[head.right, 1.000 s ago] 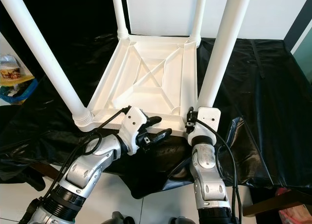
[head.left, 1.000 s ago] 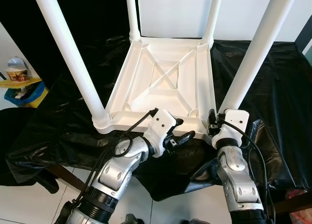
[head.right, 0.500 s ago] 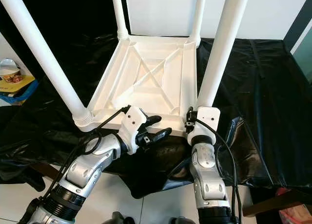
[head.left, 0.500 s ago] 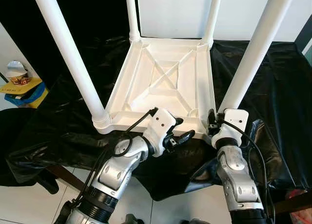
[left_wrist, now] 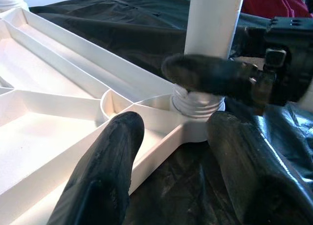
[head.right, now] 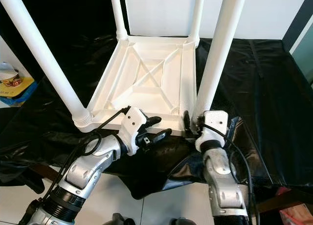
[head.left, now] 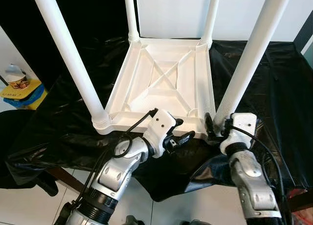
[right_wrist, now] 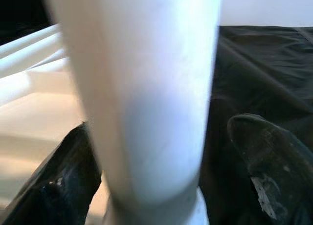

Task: Building children table

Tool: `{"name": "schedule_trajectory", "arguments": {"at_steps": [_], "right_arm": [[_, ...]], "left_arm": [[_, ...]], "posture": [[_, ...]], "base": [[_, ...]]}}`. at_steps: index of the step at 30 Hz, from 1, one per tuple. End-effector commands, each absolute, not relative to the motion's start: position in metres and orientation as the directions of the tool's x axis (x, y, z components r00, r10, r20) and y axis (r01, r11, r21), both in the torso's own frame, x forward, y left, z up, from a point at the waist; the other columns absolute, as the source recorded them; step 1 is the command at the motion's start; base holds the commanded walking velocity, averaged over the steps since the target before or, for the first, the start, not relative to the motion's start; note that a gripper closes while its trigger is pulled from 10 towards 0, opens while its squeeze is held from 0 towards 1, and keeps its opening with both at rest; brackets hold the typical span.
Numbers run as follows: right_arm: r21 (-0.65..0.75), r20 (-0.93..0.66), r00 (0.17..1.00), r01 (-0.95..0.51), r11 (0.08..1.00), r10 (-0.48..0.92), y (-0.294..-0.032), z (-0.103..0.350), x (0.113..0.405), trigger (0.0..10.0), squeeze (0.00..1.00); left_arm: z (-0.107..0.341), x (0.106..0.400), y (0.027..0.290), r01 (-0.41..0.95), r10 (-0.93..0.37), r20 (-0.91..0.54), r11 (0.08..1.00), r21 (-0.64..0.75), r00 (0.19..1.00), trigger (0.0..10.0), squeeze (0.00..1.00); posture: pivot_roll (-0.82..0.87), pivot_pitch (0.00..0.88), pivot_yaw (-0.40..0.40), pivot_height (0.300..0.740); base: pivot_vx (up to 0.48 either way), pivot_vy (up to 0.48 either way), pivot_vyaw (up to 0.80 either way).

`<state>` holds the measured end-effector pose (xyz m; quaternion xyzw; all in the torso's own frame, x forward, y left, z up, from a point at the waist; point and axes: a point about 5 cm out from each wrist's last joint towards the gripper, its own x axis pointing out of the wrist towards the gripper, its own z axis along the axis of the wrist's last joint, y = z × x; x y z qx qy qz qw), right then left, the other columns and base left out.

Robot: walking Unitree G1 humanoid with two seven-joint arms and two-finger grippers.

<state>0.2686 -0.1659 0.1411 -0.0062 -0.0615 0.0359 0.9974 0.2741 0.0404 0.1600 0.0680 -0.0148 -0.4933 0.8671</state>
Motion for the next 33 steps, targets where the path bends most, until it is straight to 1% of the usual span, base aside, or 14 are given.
{"name": "schedule_trajectory", "arguments": {"at_steps": [1, 5, 7, 8, 9, 18, 19, 20, 28, 29, 30, 31, 32, 33], "right_arm": [[-0.022, 0.12, 0.982, -0.144, 0.989, 0.145, -0.17, 0.141, 0.267, 10.0, 0.0], [-0.058, 0.12, 0.97, -0.207, 0.977, 0.213, -0.177, 0.144, 0.269, 10.0, 0.0], [-0.088, 0.111, 0.953, -0.273, 0.958, 0.282, -0.182, 0.146, 0.274, 10.0, 0.0], [-0.088, 0.111, 0.953, -0.273, 0.958, 0.282, -0.182, 0.146, 0.274, 10.0, 0.0], [-0.124, 0.105, 0.934, -0.328, 0.936, 0.341, -0.187, 0.149, 0.278, 10.0, 0.0], [-0.184, 0.039, 0.887, -0.445, 0.876, 0.459, -0.184, 0.143, 0.294, 10.0, 0.0], [-0.187, 0.03, 0.886, -0.45, 0.873, 0.463, -0.184, 0.141, 0.295, 4.0, 0.0], [-0.179, 0.022, 0.882, -0.459, 0.87, 0.47, -0.184, 0.139, 0.296, 0.0, 0.0], [-0.17, 0.003, 0.875, -0.477, 0.862, 0.484, -0.187, 0.133, 0.299, 0.0, 0.0], [-0.164, -0.001, 0.879, -0.47, 0.867, 0.476, -0.188, 0.13, 0.3, 0.0, 0.0], [-0.164, -0.001, 0.879, -0.47, 0.867, 0.476, -0.188, 0.13, 0.3, 0.0, 0.0], [-0.154, -0.005, 0.889, -0.453, 0.878, 0.458, -0.189, 0.127, 0.299, 1.1, 0.0], [-0.154, -0.005, 0.889, -0.453, 0.878, 0.458, -0.189, 0.127, 0.299, 1.1, 0.0], [-0.139, -0.01, 0.899, -0.435, 0.89, 0.438, -0.189, 0.124, 0.299, 10.0, 0.0]], "left_arm": [[0.159, 0.271, 0.042, 0.867, -0.871, -0.046, 0.481, 0.131, 0.489, 10.0, 0.0], [0.159, 0.271, 0.043, 0.867, -0.871, -0.046, 0.48, 0.132, 0.489, 10.0, 0.0], [0.16, 0.272, 0.044, 0.868, -0.871, -0.048, 0.48, 0.131, 0.489, 10.0, 0.0], [0.16, 0.272, 0.044, 0.868, -0.871, -0.048, 0.48, 0.131, 0.489, 10.0, 0.0], [0.16, 0.272, 0.045, 0.868, -0.871, -0.049, 0.479, 0.131, 0.489, 10.0, 0.0], [0.16, 0.27, 0.044, 0.876, -0.878, -0.059, 0.466, 0.124, 0.475, 10.0, 0.0], [0.159, 0.27, 0.044, 0.877, -0.879, -0.06, 0.464, 0.125, 0.473, 10.0, 0.0], [0.159, 0.27, 0.044, 0.877, -0.879, -0.061, 0.464, 0.127, 0.473, 10.0, 0.0], [0.159, 0.27, 0.043, 0.874, -0.876, -0.057, 0.469, 0.131, 0.479, 10.0, 0.0], [0.158, 0.272, 0.043, 0.871, -0.874, -0.056, 0.473, 0.134, 0.484, 10.0, 0.0], [0.158, 0.272, 0.043, 0.871, -0.874, -0.056, 0.473, 0.134, 0.484, 10.0, 0.0], [0.158, 0.273, 0.044, 0.867, -0.87, -0.056, 0.479, 0.139, 0.489, 10.0, 0.0], [0.158, 0.273, 0.044, 0.867, -0.87, -0.056, 0.479, 0.139, 0.489, 10.0, 0.0], [0.157, 0.274, 0.045, 0.864, -0.868, -0.057, 0.482, 0.145, 0.494, 10.0, 0.0]], "posture": [[-0.16, 0.072, 0.025, 0.74], [-0.16, 0.075, 0.028, 0.74], [-0.16, 0.077, 0.029, 0.74], [-0.16, 0.077, 0.029, 0.74], [-0.16, 0.081, 0.031, 0.74], [-0.15, 0.074, 0.027, 0.74], [-0.14, 0.069, 0.019, 0.74], [-0.14, 0.064, 0.013, 0.74], [-0.14, 0.043, -0.004, 0.74], [-0.14, 0.021, -0.014, 0.74], [-0.14, 0.021, -0.014, 0.74], [-0.14, 0.012, -0.016, 0.74], [-0.14, 0.012, -0.016, 0.74], [-0.14, 0.004, -0.018, 0.74]], "base": [[0.0, 0.0, 0.0], [0.0, 0.0, 0.0], [0.0, 0.0, 0.0], [0.0, 0.0, 0.0], [0.0, 0.0, 0.0], [0.0, 0.0, 0.0], [0.0, 0.0, 0.0], [0.0, 0.0, 0.0], [0.0, 0.0, 0.0], [0.0, 0.0, 0.0], [0.0, 0.0, 0.0], [0.0, 0.0, 0.0], [0.0, 0.0, 0.0], [0.0, 0.0, 0.0]]}}
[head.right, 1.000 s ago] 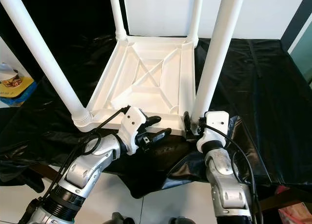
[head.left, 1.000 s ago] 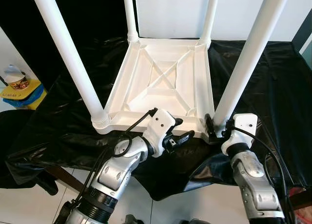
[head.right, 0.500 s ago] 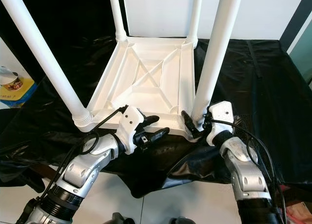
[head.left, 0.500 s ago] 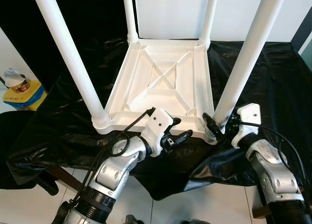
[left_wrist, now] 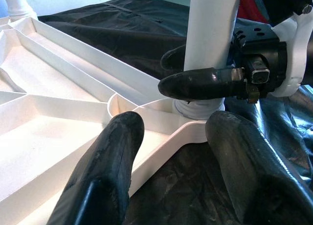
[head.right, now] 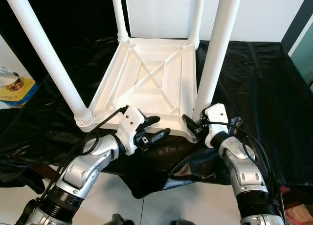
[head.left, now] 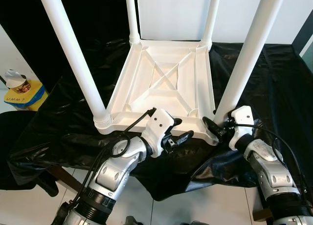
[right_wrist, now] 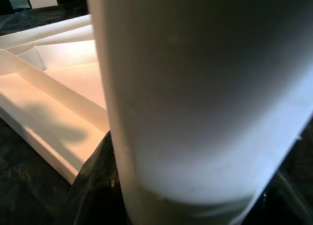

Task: Building children table

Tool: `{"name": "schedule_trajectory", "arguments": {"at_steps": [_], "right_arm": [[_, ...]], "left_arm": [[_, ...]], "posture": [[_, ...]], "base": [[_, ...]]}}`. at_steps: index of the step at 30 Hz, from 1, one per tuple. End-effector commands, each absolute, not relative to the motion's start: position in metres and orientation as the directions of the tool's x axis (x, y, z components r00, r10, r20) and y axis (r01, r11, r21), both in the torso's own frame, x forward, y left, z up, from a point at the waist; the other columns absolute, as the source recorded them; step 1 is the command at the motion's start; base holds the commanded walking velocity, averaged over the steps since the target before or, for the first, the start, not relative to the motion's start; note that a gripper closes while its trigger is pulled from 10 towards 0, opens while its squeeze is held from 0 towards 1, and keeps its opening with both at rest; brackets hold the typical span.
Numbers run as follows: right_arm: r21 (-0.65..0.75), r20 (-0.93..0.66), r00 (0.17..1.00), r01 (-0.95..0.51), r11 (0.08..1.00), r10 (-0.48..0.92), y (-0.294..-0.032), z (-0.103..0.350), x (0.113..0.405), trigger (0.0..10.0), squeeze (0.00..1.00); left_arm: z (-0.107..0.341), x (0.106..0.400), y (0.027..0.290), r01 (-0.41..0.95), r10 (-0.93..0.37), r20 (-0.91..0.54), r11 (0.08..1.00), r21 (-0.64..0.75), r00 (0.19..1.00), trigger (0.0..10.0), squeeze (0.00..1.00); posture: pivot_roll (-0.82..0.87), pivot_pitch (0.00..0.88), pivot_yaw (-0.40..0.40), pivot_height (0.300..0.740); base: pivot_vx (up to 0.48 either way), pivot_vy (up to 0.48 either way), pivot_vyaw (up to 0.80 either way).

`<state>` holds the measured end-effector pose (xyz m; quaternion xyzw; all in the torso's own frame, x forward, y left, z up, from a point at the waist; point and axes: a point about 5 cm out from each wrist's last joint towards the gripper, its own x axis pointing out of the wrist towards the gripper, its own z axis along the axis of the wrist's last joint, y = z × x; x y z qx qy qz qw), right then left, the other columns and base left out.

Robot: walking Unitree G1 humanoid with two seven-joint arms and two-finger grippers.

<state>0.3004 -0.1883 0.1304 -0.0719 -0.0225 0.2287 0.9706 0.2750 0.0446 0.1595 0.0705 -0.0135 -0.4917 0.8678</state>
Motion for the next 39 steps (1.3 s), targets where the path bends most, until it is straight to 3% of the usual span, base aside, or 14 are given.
{"name": "schedule_trajectory", "arguments": {"at_steps": [1, 6, 10, 14, 18, 23, 33, 34, 35, 39], "right_arm": [[-0.128, -0.014, 0.909, -0.415, 0.901, 0.417, -0.188, 0.121, 0.298, 10.0, 0.0], [-0.086, -0.029, 0.954, -0.299, 0.95, 0.298, -0.184, 0.115, 0.298, 10.0, 0.0], [0.011, -0.048, 0.994, -0.095, 0.995, 0.096, -0.18, 0.109, 0.296, 10.0, 0.0], [0.027, -0.054, 0.998, -0.044, 0.999, 0.045, -0.179, 0.108, 0.295, 10.0, 0.0], [0.068, -0.065, 0.983, 0.177, 0.982, -0.172, -0.172, 0.099, 0.289, 10.0, 0.0], [0.149, -0.056, 0.979, 0.202, 0.968, -0.196, -0.152, 0.101, 0.289, 10.0, 0.0], [0.152, -0.021, 0.982, 0.19, 0.97, -0.189, -0.145, 0.11, 0.29, 10.0, 0.0], [0.147, -0.009, 0.984, 0.179, 0.973, -0.18, -0.143, 0.112, 0.29, 10.0, 0.44], [0.154, 0.005, 0.986, 0.164, 0.974, -0.167, -0.142, 0.114, 0.29, 10.0, 1.0], [0.17, 0.039, 0.99, 0.127, 0.977, -0.136, -0.144, 0.12, 0.29, 10.0, 1.0]], "left_arm": [[0.157, 0.275, 0.045, 0.862, -0.866, -0.06, 0.484, 0.15, 0.497, 10.0, 0.0], [0.157, 0.277, 0.047, 0.858, -0.862, -0.063, 0.488, 0.161, 0.503, 10.0, 0.0], [0.158, 0.278, 0.047, 0.856, -0.86, -0.059, 0.493, 0.159, 0.506, 10.0, 0.0], [0.158, 0.277, 0.047, 0.855, -0.86, -0.058, 0.493, 0.158, 0.507, 10.0, 0.0], [0.158, 0.277, 0.047, 0.853, -0.858, -0.056, 0.498, 0.156, 0.511, 10.0, 0.0], [0.158, 0.278, 0.049, 0.849, -0.854, -0.054, 0.505, 0.154, 0.517, 10.0, 0.0], [0.16, 0.28, 0.05, 0.852, -0.857, -0.059, 0.497, 0.162, 0.511, 10.0, 0.0], [0.16, 0.28, 0.051, 0.852, -0.857, -0.06, 0.497, 0.163, 0.511, 10.0, 0.0], [0.16, 0.28, 0.051, 0.853, -0.858, -0.06, 0.496, 0.164, 0.51, 10.0, 0.0], [0.161, 0.281, 0.051, 0.853, -0.859, -0.06, 0.494, 0.167, 0.509, 10.0, 0.0]], "posture": [[-0.14, 0.001, -0.02, 0.74], [-0.14, 0.0, -0.02, 0.74], [-0.14, 0.0, -0.02, 0.74], [-0.14, 0.0, -0.021, 0.74], [-0.13, 0.0, -0.029, 0.74], [-0.13, 0.0, -0.016, 0.74], [-0.13, 0.0, -0.003, 0.74], [-0.13, 0.0, 0.002, 0.74], [-0.13, 0.0, 0.006, 0.74], [-0.14, 0.0, 0.008, 0.74]], "base": [[0.0, 0.0, 0.0], [0.0, 0.0, 0.0], [0.0, 0.0, 0.0], [0.0, 0.0, 0.0], [0.0, 0.0, 0.0], [0.0, 0.0, 0.0], [0.0, 0.0, 0.0], [0.0, 0.0, 0.0], [0.0, 0.0, 0.0], [0.0, 0.0, 0.0]]}}
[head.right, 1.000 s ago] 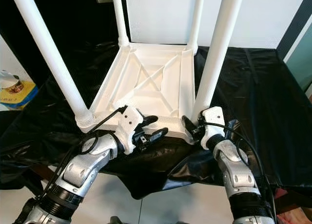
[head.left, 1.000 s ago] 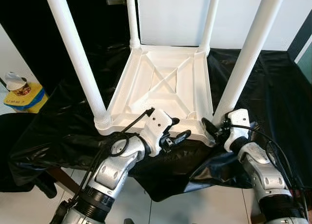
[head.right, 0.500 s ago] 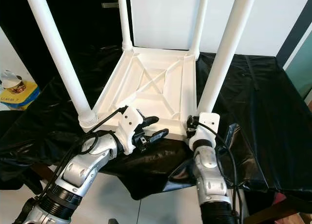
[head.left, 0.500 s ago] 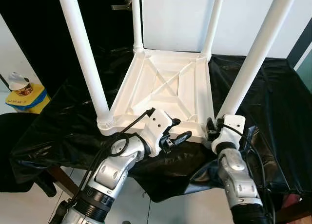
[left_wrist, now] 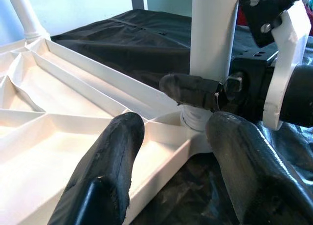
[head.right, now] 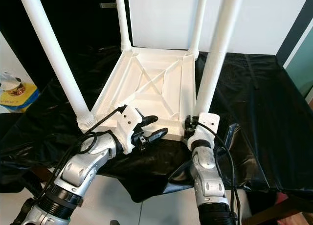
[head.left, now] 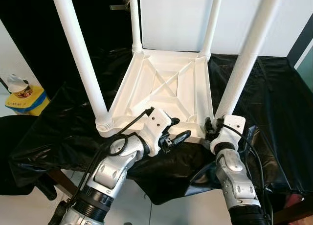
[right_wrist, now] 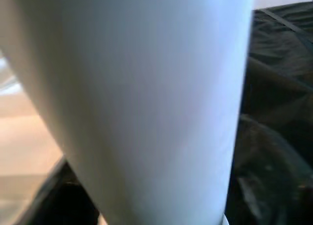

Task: Building children table

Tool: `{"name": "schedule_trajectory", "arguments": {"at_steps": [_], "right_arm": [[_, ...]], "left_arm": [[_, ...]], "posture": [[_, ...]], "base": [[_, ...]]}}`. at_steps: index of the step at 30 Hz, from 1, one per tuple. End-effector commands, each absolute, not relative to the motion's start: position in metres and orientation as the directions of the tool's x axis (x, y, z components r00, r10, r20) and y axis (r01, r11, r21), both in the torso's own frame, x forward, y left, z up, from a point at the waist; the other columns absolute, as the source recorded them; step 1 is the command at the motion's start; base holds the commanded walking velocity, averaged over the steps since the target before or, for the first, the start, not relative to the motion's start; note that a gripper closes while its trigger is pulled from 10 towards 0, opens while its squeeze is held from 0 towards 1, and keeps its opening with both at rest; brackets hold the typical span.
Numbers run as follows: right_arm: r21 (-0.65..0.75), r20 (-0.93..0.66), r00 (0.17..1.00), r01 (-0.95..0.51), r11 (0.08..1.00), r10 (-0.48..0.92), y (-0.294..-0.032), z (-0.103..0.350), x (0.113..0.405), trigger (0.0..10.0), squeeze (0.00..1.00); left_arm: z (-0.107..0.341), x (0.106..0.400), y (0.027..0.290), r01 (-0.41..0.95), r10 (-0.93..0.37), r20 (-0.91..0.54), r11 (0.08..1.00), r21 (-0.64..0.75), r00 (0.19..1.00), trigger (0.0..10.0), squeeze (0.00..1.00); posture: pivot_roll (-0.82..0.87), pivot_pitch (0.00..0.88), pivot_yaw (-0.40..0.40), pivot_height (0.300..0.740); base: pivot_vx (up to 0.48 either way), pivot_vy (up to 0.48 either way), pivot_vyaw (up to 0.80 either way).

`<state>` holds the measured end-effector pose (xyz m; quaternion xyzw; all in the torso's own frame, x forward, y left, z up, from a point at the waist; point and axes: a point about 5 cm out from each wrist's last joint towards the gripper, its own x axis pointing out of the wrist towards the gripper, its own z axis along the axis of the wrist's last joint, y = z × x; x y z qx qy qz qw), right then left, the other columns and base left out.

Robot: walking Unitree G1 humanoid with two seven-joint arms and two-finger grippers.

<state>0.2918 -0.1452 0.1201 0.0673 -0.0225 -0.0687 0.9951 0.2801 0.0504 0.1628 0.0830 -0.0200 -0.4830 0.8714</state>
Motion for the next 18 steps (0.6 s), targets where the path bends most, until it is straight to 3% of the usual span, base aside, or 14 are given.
{"name": "schedule_trajectory", "arguments": {"at_steps": [1, 10, 11, 18], "right_arm": [[0.171, 0.045, 0.99, 0.122, 0.978, -0.131, -0.144, 0.121, 0.29, 10.0, 1.0], [0.121, 0.127, 0.991, -0.058, 0.991, 0.043, -0.163, 0.133, 0.281, 10.0, 1.0], [0.091, 0.128, 0.983, -0.145, 0.985, 0.133, -0.165, 0.132, 0.277, 10.0, 0.0], [0.032, 0.106, 0.95, -0.299, 0.954, 0.294, -0.168, 0.13, 0.276, 10.0, 0.0]], "left_arm": [[0.161, 0.281, 0.051, 0.853, -0.859, -0.06, 0.494, 0.167, 0.509, 10.0, 0.0], [0.159, 0.28, 0.05, 0.853, -0.858, -0.061, 0.496, 0.163, 0.51, 10.0, 0.0], [0.159, 0.28, 0.05, 0.853, -0.858, -0.061, 0.496, 0.162, 0.511, 10.0, 0.0], [0.159, 0.28, 0.05, 0.851, -0.856, -0.061, 0.5, 0.161, 0.514, 10.0, 0.0]], "posture": [[-0.14, 0.0, 0.008, 0.74], [-0.15, 0.0, 0.004, 0.74], [-0.14, 0.0, 0.001, 0.74], [-0.14, 0.0, -0.002, 0.74]], "base": [[0.0, 0.0, 0.0], [0.0, 0.0, 0.0], [0.0, 0.0, 0.0], [0.0, 0.0, 0.0]]}}
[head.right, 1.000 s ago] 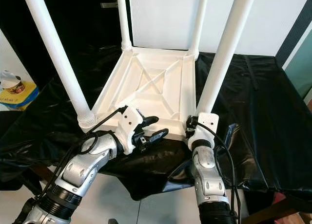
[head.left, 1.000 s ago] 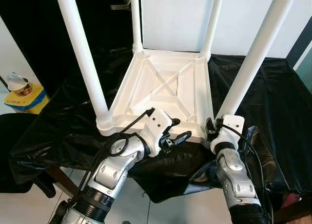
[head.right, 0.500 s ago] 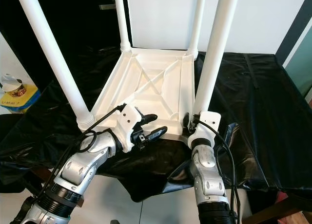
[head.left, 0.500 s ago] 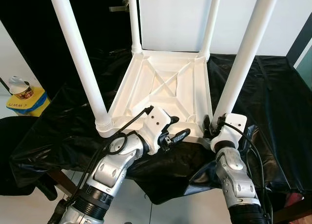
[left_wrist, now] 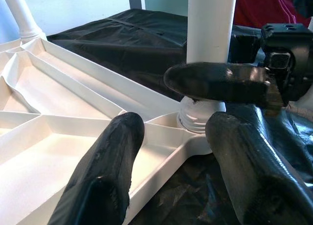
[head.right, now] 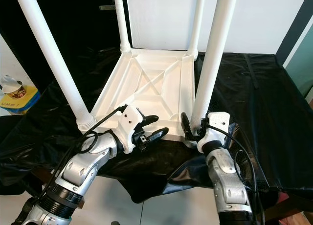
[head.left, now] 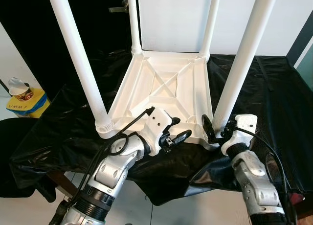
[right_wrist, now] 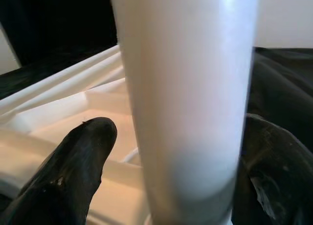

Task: Building children table

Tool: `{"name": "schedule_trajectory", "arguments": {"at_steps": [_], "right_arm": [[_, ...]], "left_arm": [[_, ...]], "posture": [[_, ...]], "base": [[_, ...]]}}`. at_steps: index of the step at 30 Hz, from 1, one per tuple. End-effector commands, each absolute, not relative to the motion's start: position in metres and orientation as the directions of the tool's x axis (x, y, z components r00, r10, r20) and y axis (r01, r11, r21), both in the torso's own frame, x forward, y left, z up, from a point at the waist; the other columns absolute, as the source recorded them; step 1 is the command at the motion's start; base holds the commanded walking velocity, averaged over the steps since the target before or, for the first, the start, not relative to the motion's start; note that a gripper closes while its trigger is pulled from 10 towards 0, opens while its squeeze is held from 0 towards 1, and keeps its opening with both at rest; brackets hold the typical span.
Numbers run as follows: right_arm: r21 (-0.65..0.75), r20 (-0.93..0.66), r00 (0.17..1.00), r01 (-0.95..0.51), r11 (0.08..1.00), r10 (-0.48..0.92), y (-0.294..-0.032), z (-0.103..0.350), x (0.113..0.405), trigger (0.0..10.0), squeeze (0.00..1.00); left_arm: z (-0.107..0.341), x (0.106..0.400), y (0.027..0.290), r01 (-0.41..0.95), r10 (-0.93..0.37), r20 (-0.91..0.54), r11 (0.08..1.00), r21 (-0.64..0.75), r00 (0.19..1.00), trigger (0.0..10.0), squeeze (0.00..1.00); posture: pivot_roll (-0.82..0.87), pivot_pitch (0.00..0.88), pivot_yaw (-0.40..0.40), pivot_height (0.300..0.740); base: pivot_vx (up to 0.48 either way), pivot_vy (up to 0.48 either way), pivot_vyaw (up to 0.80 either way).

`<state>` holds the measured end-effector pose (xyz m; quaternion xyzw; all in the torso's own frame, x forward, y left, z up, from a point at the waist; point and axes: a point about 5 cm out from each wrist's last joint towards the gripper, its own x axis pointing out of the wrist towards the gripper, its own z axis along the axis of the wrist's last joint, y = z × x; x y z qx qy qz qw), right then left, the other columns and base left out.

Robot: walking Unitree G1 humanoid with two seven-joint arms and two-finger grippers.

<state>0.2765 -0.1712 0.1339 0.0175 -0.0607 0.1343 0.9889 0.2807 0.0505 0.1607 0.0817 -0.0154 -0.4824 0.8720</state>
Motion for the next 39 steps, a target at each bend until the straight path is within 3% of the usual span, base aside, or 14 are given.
{"name": "schedule_trajectory", "arguments": {"at_steps": [1, 5, 13, 14, 17, 19, 30, 31, 36, 39], "right_arm": [[0.014, 0.096, 0.939, -0.332, 0.943, 0.329, -0.169, 0.129, 0.277, 10.0, 0.0], [-0.018, 0.043, 0.904, -0.424, 0.905, 0.424, -0.174, 0.125, 0.284, 10.0, 0.0], [-0.061, -0.01, 0.879, -0.477, 0.877, 0.477, -0.179, 0.12, 0.296, 10.0, 0.0], [-0.069, -0.019, 0.877, -0.48, 0.875, 0.48, -0.179, 0.119, 0.298, 6.4, 0.0], [-0.078, -0.028, 0.875, -0.484, 0.871, 0.484, -0.18, 0.118, 0.3, 6.4, 0.0], [-0.088, -0.042, 0.869, -0.495, 0.864, 0.493, -0.18, 0.114, 0.303, 0.0, 0.0], [-0.09, -0.056, 0.896, -0.445, 0.891, 0.442, -0.183, 0.105, 0.304, 0.0, 0.0], [-0.089, -0.052, 0.909, -0.417, 0.904, 0.414, -0.184, 0.104, 0.305, 10.0, 0.0], [-0.075, -0.056, 0.925, -0.379, 0.922, 0.376, -0.182, 0.103, 0.306, 10.0, 0.0], [-0.033, -0.019, 0.96, -0.28, 0.959, 0.28, -0.175, 0.105, 0.306, 10.0, 0.0]], "left_arm": [[0.158, 0.28, 0.051, 0.851, -0.855, -0.061, 0.501, 0.16, 0.515, 10.0, 0.0], [0.158, 0.279, 0.049, 0.853, -0.857, -0.061, 0.498, 0.158, 0.512, 10.0, 0.0], [0.159, 0.281, 0.049, 0.852, -0.857, -0.06, 0.498, 0.159, 0.512, 10.0, 0.0], [0.159, 0.281, 0.05, 0.851, -0.856, -0.059, 0.5, 0.161, 0.514, 10.0, 0.0], [0.16, 0.281, 0.05, 0.85, -0.855, -0.058, 0.502, 0.162, 0.516, 10.0, 0.0], [0.16, 0.282, 0.051, 0.846, -0.852, -0.057, 0.507, 0.165, 0.521, 10.0, 0.0], [0.161, 0.282, 0.052, 0.843, -0.849, -0.054, 0.511, 0.168, 0.526, 10.0, 0.0], [0.161, 0.282, 0.052, 0.843, -0.85, -0.054, 0.51, 0.168, 0.525, 10.0, 0.0], [0.161, 0.282, 0.052, 0.845, -0.851, -0.055, 0.508, 0.168, 0.523, 10.0, 0.0], [0.161, 0.281, 0.053, 0.846, -0.851, -0.059, 0.506, 0.167, 0.521, 10.0, 0.0]], "posture": [[-0.14, 0.0, -0.002, 0.74], [-0.14, 0.0, -0.001, 0.74], [-0.12, 0.0, -0.005, 0.74], [-0.12, 0.0, -0.007, 0.74], [-0.12, 0.0, -0.007, 0.74], [-0.11, 0.0, -0.011, 0.74], [-0.11, 0.0, -0.009, 0.74], [-0.11, 0.0, -0.006, 0.74], [-0.11, 0.0, -0.005, 0.74], [-0.11, 0.0, -0.001, 0.74]], "base": [[0.0, 0.0, 0.0], [0.0, 0.0, 0.0], [0.0, 0.0, 0.0], [0.0, 0.0, 0.0], [0.0, 0.0, 0.0], [0.0, 0.0, 0.0], [0.0, 0.0, 0.0], [0.0, 0.0, 0.0], [0.0, 0.0, 0.0], [0.0, 0.0, 0.0]]}}
